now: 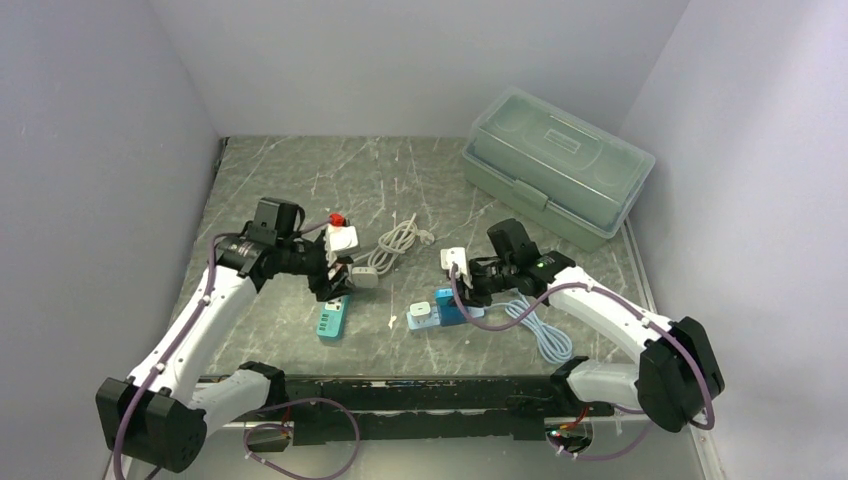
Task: Insert the plug
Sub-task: Insert the plug into the socket.
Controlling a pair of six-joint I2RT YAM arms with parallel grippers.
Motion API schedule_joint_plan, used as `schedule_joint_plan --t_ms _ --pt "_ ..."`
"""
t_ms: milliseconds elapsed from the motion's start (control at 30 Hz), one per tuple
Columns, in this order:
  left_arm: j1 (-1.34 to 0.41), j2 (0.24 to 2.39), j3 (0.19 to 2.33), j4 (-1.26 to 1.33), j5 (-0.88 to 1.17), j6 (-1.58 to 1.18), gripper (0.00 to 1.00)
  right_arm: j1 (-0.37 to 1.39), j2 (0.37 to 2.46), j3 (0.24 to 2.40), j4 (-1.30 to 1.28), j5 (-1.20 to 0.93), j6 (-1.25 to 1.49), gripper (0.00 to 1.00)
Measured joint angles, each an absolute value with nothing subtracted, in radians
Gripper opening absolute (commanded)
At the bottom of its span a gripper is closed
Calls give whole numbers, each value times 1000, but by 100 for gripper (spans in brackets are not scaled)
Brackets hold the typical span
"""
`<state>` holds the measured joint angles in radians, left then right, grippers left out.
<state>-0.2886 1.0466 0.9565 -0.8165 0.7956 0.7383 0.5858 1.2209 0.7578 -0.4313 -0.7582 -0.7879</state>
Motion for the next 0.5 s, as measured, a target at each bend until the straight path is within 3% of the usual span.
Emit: schedule_joint_plan --t_ms 267,500 --pt "-377 1084 982 -769 798 730 73 580 1178 707 -361 -760 -715 0" --pt "-560 1191 982 -665 753 670 76 573 1102 642 -316 -767 -631 0"
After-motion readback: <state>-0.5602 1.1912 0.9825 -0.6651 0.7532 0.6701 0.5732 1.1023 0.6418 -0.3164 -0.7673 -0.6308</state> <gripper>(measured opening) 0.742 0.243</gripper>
